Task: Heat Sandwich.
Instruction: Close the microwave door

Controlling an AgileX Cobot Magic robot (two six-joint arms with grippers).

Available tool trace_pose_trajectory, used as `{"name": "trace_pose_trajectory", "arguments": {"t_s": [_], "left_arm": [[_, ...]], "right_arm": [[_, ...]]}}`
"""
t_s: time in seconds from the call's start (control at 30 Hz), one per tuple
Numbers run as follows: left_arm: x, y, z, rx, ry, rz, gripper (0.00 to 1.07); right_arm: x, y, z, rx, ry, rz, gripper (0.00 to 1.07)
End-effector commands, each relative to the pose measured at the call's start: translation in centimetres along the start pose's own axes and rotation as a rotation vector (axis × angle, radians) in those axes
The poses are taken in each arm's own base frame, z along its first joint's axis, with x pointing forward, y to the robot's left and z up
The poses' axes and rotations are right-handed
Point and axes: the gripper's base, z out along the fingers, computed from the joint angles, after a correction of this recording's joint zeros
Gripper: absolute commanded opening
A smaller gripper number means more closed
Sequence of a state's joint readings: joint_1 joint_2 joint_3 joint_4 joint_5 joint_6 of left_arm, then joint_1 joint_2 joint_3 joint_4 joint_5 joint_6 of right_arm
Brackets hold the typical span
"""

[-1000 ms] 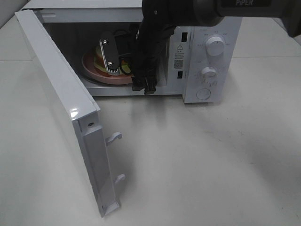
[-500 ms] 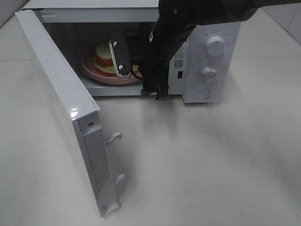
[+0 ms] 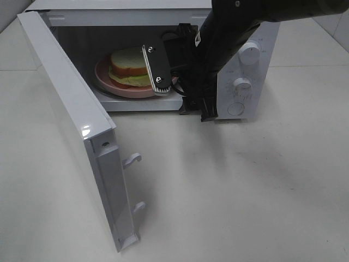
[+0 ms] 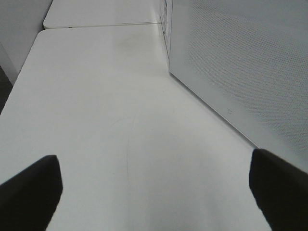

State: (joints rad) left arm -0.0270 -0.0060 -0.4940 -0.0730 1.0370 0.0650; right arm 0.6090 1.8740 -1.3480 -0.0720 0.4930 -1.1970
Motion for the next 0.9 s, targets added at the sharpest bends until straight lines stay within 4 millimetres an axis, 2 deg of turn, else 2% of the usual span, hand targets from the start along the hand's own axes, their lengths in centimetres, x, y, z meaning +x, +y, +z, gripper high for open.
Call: {"name": "trace_pose_trajectory", "arguments": {"t_s": [0.03,0.63,0.9], "left_arm": [[0.1,0.0,-0.3,-0.003,-0.034,0.001,1.01],[0.1,0.0,-0.3,-0.003,-0.034,0.001,1.01],[0.1,0.0,-0.3,-0.003,-0.034,0.001,1.01]], "right_arm": [[0.2,0.5,-1.1,-0.004,0.002,0.028,0.76],[1.4,3.7,-4.3,-0.021,0.011,0.125,0.76],[2.2,6.0,-5.9,-0.029,0.015,0.185,0.76]]}}
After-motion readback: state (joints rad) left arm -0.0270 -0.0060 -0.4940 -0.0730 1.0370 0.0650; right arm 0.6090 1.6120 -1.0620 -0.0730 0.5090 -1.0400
